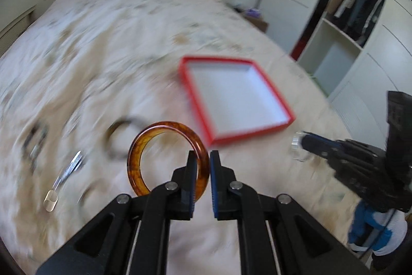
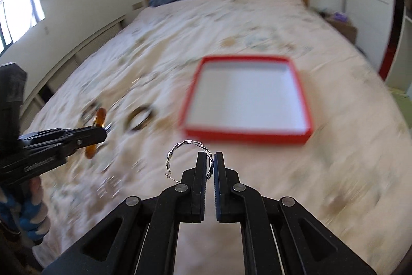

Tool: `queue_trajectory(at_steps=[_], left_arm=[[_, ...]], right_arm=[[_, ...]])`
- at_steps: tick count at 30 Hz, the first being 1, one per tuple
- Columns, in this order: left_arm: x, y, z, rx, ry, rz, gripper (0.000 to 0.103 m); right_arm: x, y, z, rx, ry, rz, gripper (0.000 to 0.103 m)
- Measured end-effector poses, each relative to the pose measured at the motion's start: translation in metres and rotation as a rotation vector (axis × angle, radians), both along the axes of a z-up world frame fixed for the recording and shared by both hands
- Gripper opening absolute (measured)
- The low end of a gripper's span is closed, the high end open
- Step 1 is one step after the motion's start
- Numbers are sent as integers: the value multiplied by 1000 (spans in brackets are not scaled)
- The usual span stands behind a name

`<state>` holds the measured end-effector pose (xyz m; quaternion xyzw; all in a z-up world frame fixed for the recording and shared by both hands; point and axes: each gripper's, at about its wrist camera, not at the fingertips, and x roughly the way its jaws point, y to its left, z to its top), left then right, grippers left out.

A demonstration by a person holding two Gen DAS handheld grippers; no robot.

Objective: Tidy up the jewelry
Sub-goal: 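Carry both held bangles over the red box, then lower bangles into the red box and open both tools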

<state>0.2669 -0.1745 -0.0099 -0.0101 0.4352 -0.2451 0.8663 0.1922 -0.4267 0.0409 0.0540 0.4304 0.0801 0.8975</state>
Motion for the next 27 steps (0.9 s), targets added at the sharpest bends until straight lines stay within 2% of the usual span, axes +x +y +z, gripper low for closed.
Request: queue_trajectory(at_steps=[5,10,16,17,20,23,27], left_arm=[[58,-69,-10,-9,6,-58,9],[104,-109,-56,5,95,-64,9],[113,-118,-100,59,179,-71,11],[115,-118,-105,67,194,-67,11],[108,-119,-109,77,213,-64,12],[106,-119,-110,89,245,-60,12],[94,-113,-115,96,276,-37,14]], right_arm=[[68,-35,-13,-19,9,-48,6],[117,-48,-50,-33,77,-76,6],[134,-57,-92,-47,177,-75,6],[135,-58,-97,-55,190,-72,11],[133,-58,-106,-79,207,-63,17],[131,-58,-108,-118,219,-50,19],[127,-63,-110,-89,254,-42,19]])
